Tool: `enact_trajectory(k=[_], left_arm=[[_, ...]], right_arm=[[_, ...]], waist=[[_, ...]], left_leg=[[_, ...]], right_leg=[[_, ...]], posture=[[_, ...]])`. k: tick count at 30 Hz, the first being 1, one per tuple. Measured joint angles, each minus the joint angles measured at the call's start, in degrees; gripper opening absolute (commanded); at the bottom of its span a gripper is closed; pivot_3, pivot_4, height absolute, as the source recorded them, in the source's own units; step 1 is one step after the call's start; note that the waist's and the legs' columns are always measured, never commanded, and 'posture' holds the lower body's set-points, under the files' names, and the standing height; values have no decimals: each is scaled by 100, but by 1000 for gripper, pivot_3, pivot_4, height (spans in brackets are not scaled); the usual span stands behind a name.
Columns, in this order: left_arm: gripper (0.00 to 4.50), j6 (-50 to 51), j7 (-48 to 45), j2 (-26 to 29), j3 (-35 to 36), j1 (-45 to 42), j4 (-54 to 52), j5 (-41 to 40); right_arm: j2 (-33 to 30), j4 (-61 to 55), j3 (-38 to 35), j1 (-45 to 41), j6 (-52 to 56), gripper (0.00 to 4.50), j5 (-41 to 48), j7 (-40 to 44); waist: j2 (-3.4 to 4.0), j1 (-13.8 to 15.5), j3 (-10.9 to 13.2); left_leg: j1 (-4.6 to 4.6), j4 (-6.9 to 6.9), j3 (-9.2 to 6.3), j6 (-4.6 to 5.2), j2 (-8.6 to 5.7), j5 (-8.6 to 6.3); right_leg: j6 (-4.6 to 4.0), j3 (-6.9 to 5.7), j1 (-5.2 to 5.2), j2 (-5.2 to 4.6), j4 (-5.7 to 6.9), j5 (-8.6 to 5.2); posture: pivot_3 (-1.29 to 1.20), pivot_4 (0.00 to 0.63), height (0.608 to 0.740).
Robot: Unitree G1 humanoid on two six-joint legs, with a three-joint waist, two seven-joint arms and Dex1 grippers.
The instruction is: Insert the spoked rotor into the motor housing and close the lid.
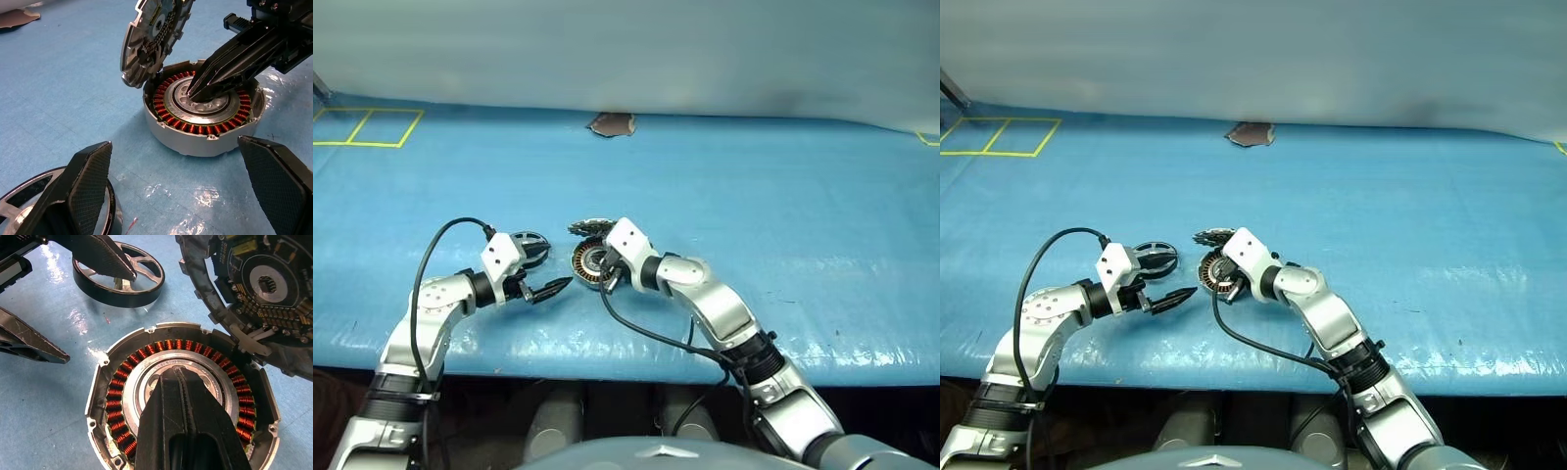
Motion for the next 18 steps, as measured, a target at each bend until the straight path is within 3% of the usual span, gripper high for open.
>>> enact_trajectory(k=[8, 18], left_arm=[[4500, 30, 27, 0, 22, 0, 0, -31], [4500, 883, 363, 33, 451, -186, -29, -412]], right_arm=[[38, -801, -354, 130, 227, 22, 276, -60], [-398, -1945, -360, 1079, 416, 22, 615, 22]], waist=[[0, -2, 0], [-1, 13, 1]], left_leg=[[-3, -7, -1, 0, 1, 0], [-4, -2, -1, 0, 0, 0]], right_leg=[[1, 0, -5, 0, -1, 0], [-17, -1, -3, -1, -2, -11]], posture=[[0, 150, 740], [0, 150, 740]])
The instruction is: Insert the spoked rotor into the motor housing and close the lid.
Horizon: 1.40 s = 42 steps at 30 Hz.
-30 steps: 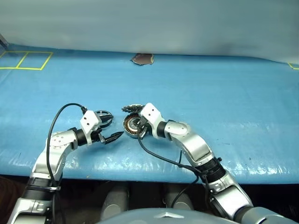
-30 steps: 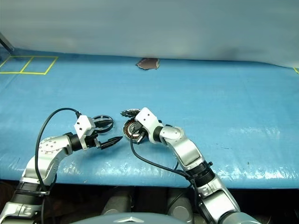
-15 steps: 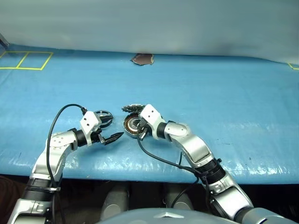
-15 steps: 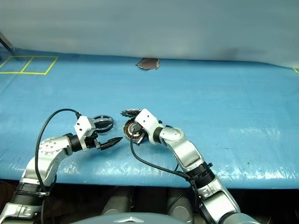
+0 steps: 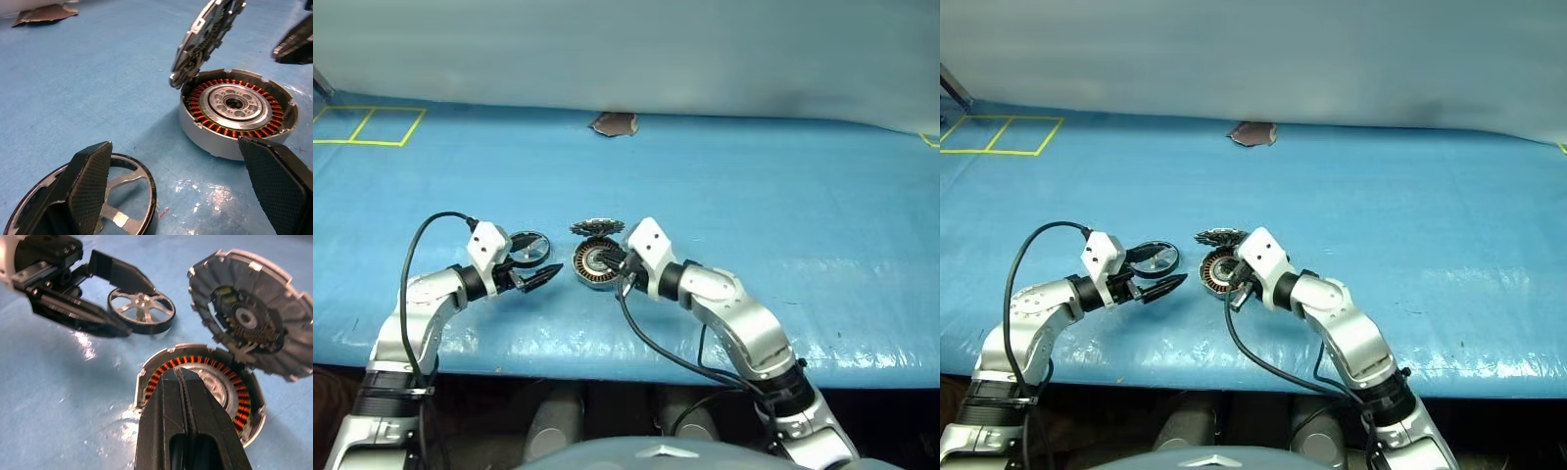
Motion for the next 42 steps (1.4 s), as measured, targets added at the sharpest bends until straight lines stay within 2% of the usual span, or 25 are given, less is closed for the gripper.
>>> enact_trajectory(k=[7, 10, 19, 22, 23, 25, 34, 42], left_arm=[[4500, 927, 355, 355, -9, -324, -61, 30], [4500, 1192, 383, 679, -120, -486, -101, 212], [4500, 1463, 163, 1065, -634, -910, 106, 665], [4500, 1562, 186, 1062, -708, -1068, 269, 753], [4108, 1568, 205, 1057, -732, -1110, 304, 812], [3625, 1572, 246, 1038, -764, -1198, 428, 888], [3625, 1645, 203, 880, -932, -1438, 599, 922], [3625, 1898, 10, 790, -680, -1370, 590, 626]], right_arm=[[-319, -127, 144, 356, -367, 22, -6, 111], [-364, -241, 165, 411, -674, 22, -16, 159], [-408, -160, 503, 383, -1077, 22, -249, 240], [-364, -143, 508, 325, -1116, 22, -269, 237], [-357, -143, 508, 314, -1122, 0, -272, 236], [-346, -139, 510, 311, -1126, 0, -276, 231], [-342, -138, 505, 316, -1129, 0, -352, 153], [-336, -138, 500, 316, -1129, 0, -370, 129]], waist=[[-3, -8, 1], [-3, -8, 2], [-6, 0, 3], [-7, -2, 4], [-7, -2, 4], [-7, 1, 4], [-8, -8, 3], [-8, -10, 3]], left_leg=[[0, 0, 1, 0, 1, 0], [0, -2, 2, 0, 1, 0], [-1, -2, 3, 0, 2, 0], [-1, -2, 3, 0, 2, 0], [-1, -2, 3, 0, 1, 0], [-1, -3, 2, 0, 1, 0], [1, -1, 3, 0, 1, 0], [1, -1, 3, 0, 1, 0]], right_leg=[[-2, 0, 0, 1, 1, -1], [9, -1, -1, 1, 0, 5], [-3, 0, -2, 1, -2, -2], [0, 0, -2, 1, -2, -1], [2, 0, -2, 1, -2, 1], [19, -1, -2, 1, -2, 10], [20, 0, -1, 1, 0, 11], [22, 0, 0, 1, 0, 12]], posture=[[0, 150, 740], [0, 150, 740], [0, 150, 740], [0, 150, 740], [0, 150, 740], [0, 150, 740], [0, 150, 740], [0, 150, 740]])
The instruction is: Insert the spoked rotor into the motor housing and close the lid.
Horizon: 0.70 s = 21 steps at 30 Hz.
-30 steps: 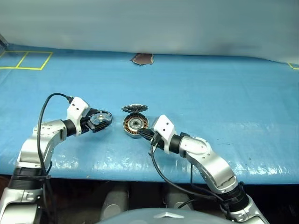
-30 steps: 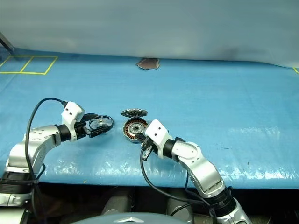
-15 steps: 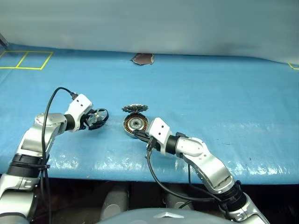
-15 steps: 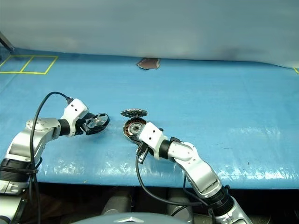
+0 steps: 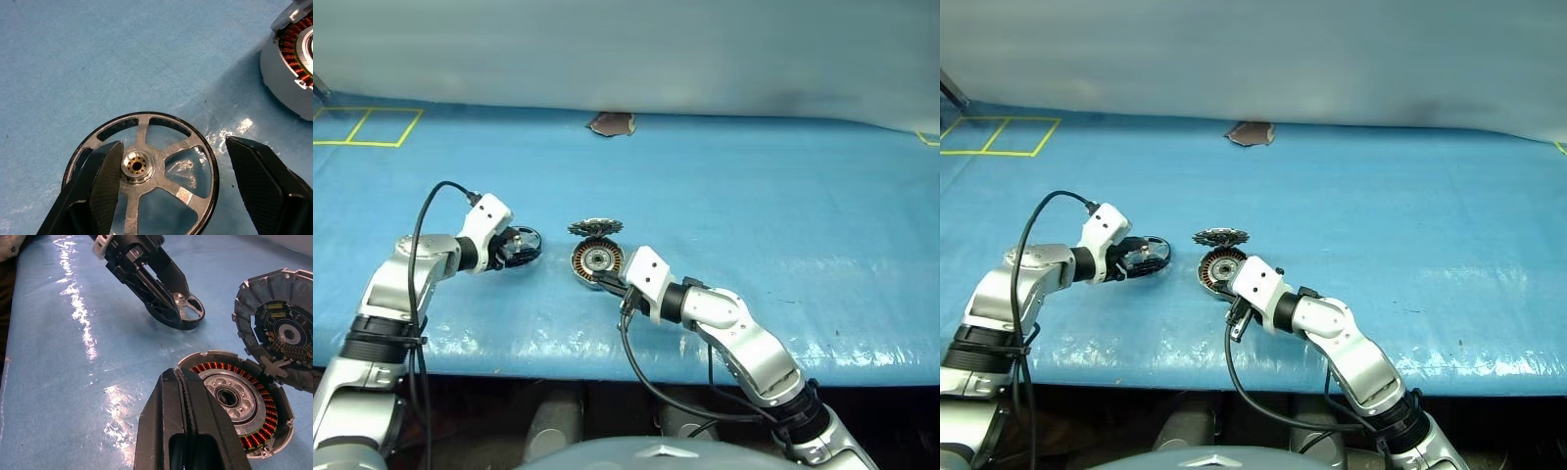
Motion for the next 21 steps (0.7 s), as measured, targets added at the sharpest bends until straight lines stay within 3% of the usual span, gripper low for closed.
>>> enact_trajectory(k=[4, 21], left_arm=[[4469, 46, 2, -16, 70, 37, -1, -113], [4469, 309, 51, -132, 440, 80, 1, -486]], right_arm=[[-3, 0, 0, 0, 0, 0, 0, 2], [-9, 4, 0, 10, 2, 0, -26, -1]], waist=[[0, 6, 0], [-1, 4, 0]], left_leg=[[0, 2, 0, 0, 0, 0], [-1, 2, -1, 0, 0, 0]], right_leg=[[0, 0, 1, 0, 0, 0], [1, 0, 0, 0, 0, 1]], posture=[[0, 150, 740], [0, 150, 740]])
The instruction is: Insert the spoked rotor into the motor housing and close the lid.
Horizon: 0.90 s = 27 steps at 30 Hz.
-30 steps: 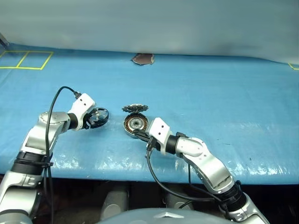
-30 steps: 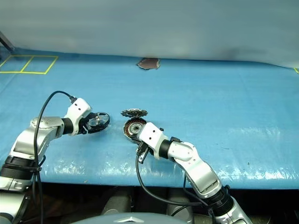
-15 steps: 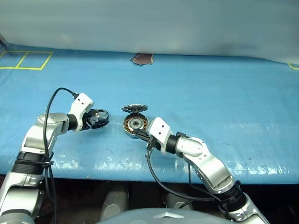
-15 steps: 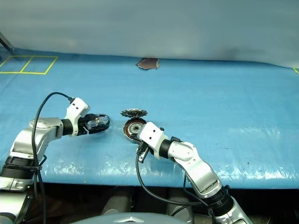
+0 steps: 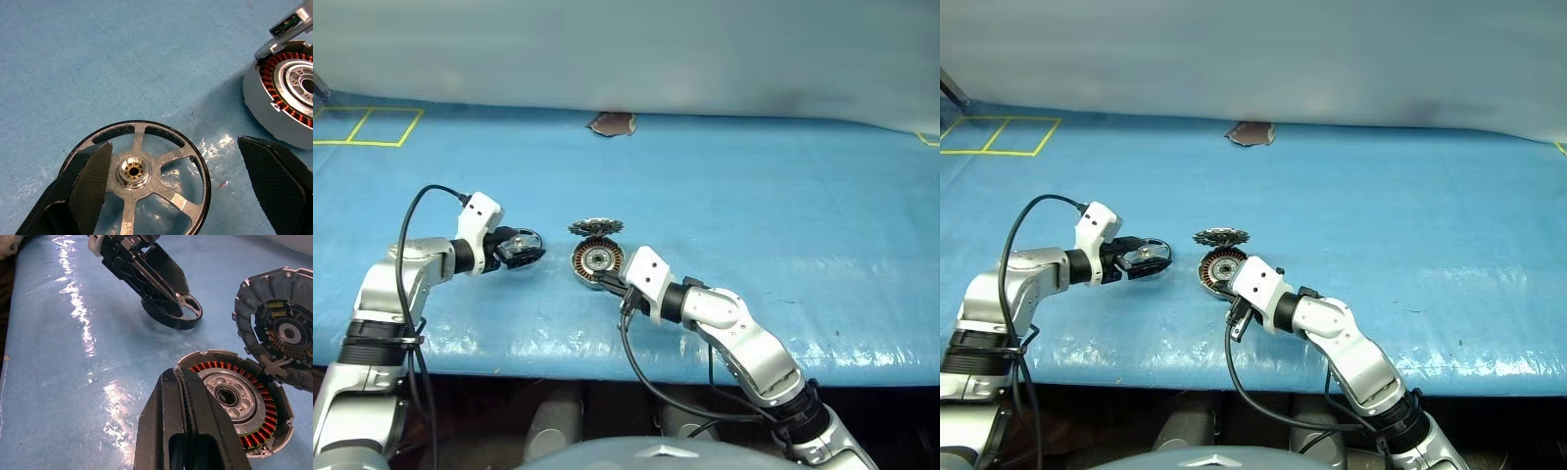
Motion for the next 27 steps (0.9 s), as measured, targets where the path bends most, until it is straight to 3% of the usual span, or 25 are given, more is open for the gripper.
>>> enact_trajectory(k=[17, 27], left_arm=[[4469, 86, 158, 74, -30, 178, -67, 115], [4469, 463, -34, -182, 510, 374, -53, -621]], right_arm=[[1, 9, -14, 16, 12, 0, -18, -68], [5, 10, -20, 33, 16, 0, -46, -107]], waist=[[4, -5, -13], [3, 5, -16]], left_leg=[[12, 0, 5, 0, 1, 0], [10, 1, 5, 0, 0, 0]], right_leg=[[-4, 4, 7, -1, 3, -2], [-3, 4, 6, -2, 2, -2]], posture=[[0, 150, 740], [0, 150, 740]])
